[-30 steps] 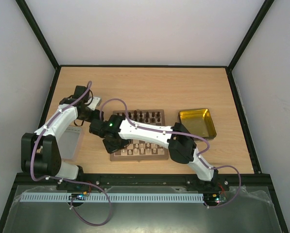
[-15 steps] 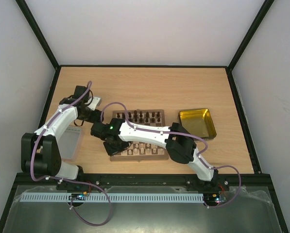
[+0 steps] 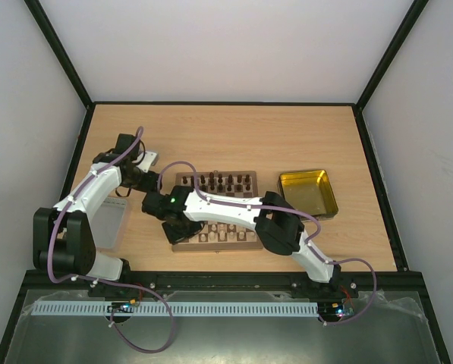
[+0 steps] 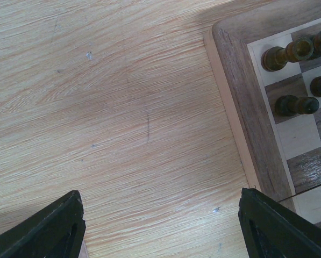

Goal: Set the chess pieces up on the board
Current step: Place the chess piece on the chessboard.

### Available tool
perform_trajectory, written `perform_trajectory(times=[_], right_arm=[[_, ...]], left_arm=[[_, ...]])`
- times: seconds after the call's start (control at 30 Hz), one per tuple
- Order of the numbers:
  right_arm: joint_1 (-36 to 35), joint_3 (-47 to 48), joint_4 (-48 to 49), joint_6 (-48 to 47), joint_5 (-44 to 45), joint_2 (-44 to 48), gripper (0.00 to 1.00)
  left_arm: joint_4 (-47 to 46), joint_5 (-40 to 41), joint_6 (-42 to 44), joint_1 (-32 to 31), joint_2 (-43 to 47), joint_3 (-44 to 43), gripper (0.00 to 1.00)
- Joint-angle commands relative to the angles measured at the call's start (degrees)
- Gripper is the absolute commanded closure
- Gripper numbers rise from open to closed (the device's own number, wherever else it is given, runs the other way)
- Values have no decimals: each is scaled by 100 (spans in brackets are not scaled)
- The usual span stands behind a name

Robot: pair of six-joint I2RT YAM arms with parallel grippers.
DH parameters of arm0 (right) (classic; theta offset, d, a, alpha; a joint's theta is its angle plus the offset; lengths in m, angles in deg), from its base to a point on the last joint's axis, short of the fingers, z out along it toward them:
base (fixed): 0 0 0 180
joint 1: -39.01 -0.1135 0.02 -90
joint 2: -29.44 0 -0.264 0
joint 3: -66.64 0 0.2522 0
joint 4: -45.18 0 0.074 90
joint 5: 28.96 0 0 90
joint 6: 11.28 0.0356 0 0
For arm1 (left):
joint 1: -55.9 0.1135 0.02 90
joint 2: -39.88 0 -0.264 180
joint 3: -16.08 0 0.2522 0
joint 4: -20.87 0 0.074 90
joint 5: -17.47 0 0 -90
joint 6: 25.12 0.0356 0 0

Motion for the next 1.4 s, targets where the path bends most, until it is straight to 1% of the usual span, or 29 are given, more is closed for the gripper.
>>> perform_trajectory(times=[0.0,0.47,0.9,1.37], right_arm=[[57,4,-27,-60,57,-73,98],[97,6,-47,-75,-37,-123,98],[95,9,-131,-112,-60,-122,84],[93,2,-141,-77,-10,-63,82]], left_arm=[[46,-23,-34,27,15,12,21],[57,-34,-25,30,-7,11,21],[57,-42,-25,35,-30,2,21],[50,-43,-18,27,5,18,21]])
